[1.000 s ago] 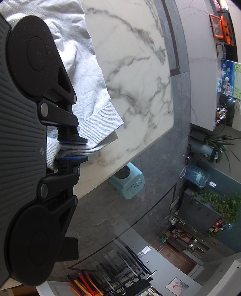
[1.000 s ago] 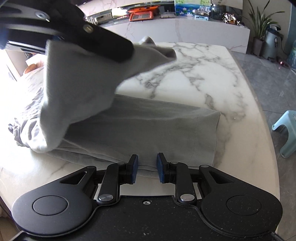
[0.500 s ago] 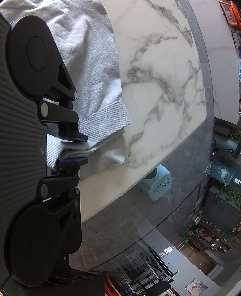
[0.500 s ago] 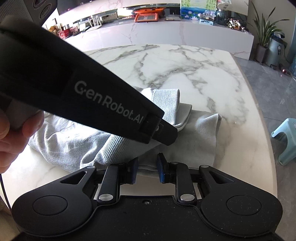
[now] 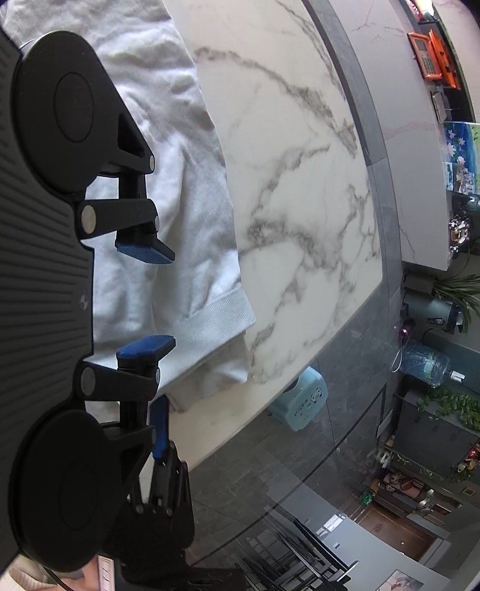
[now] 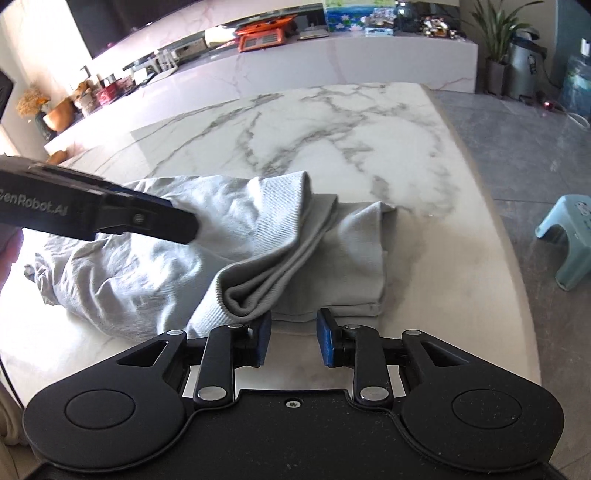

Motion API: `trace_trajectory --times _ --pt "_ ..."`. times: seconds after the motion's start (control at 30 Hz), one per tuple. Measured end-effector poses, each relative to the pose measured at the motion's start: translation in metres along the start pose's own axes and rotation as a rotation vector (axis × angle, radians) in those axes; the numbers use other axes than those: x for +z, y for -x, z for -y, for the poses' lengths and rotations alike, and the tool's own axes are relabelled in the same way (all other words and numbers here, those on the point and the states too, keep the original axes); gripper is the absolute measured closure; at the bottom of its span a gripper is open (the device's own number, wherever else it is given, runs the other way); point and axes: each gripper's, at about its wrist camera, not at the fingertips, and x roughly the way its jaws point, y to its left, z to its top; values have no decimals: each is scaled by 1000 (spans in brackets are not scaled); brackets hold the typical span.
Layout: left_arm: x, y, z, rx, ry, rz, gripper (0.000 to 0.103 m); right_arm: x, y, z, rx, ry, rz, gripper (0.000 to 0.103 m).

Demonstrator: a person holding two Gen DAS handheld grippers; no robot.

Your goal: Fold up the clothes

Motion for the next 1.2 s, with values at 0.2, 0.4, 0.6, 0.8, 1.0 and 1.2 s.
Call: trace_trajectory --times 0.2,0.4,0.6,0.8,1.0,1.2 --pt "-17 23 -29 80 12 17 62 4 10 20 2 -181 92 75" --pt "-47 53 -72 186 21 17 62 10 5 19 57 -249 79 72" --pt "-79 77 -114 245 74 9 62 18 -8 16 100 -305 50 72" --pt "-104 93 -141 256 129 16 62 25 -12 22 103 -376 79 72" --pt "-116 101 -153 234 124 43 62 22 -14 35 157 -479 75 61" --pt "-122 96 -157 218 114 35 62 27 -36 26 161 -463 6 62"
